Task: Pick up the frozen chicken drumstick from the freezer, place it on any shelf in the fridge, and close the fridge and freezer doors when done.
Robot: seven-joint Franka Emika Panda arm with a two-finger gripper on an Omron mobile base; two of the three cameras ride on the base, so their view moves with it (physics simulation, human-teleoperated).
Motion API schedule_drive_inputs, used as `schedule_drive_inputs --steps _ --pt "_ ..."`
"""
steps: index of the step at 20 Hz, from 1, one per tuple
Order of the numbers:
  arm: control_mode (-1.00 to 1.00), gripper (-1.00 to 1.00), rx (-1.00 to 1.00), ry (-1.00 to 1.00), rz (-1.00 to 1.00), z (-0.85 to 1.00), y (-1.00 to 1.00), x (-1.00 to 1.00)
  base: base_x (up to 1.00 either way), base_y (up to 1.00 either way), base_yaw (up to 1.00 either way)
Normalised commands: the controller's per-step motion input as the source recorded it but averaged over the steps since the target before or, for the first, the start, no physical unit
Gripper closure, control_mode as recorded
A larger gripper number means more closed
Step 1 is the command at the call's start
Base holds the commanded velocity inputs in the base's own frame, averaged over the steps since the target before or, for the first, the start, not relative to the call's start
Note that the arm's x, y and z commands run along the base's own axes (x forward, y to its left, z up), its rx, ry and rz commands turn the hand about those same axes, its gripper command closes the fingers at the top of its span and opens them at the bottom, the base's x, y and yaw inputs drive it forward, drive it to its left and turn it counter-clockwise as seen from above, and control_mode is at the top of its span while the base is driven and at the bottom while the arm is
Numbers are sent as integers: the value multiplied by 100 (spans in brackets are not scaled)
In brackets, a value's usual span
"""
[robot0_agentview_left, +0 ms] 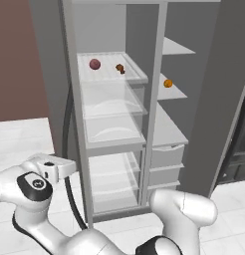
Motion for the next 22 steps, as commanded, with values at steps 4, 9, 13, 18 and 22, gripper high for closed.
schedule_drive_inputs --steps 4,9,13,18,22 --pt "-100 -100 -6 0 0 -9 22 51 0 0 0" --pt "-100 -100 -7 0 0 -12 3 37 0 0 0" --pt "-100 -100 -3 0 0 0 -41 5 0 0 0" --pt "-100 -100 0 -2 0 0 -99 -9 0 0 0" --pt "-100 -100 0 -5 0 0 -100 -4 0 0 0"
